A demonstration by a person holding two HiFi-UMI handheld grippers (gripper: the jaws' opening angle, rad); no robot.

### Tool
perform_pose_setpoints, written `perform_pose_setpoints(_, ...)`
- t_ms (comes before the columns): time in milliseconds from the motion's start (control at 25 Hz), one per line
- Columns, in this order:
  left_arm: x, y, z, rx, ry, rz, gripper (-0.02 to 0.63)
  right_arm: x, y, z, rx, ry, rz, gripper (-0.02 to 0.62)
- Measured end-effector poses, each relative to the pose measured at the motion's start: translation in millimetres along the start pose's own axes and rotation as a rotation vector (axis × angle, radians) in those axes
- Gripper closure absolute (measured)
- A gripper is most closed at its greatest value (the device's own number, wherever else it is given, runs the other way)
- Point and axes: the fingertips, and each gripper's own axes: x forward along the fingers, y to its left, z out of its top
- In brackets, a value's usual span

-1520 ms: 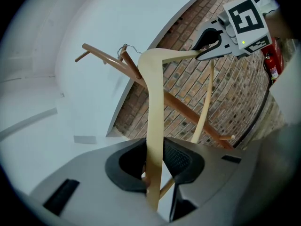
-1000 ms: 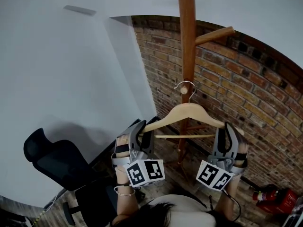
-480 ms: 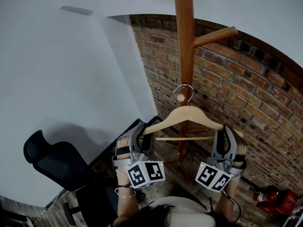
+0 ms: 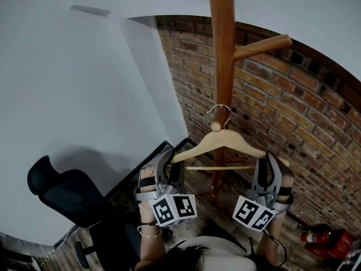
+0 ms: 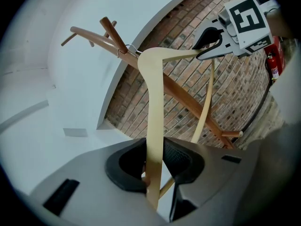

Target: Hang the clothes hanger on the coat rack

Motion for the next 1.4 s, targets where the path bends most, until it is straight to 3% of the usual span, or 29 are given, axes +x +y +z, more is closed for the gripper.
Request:
perform_pose_setpoints(760,10.8,7.1,-0.5,-0.009,-0.022,0.069,0.5,4.8,6.0,0.7,0.019,0.009,0.004,0.489)
perform_pose_setpoints(1400,8.0,2.0,-3.3,0.021,-0.064,0.017,0.499,-4.2,5.3,4.6,0.076,-0.002,0.04,0.489)
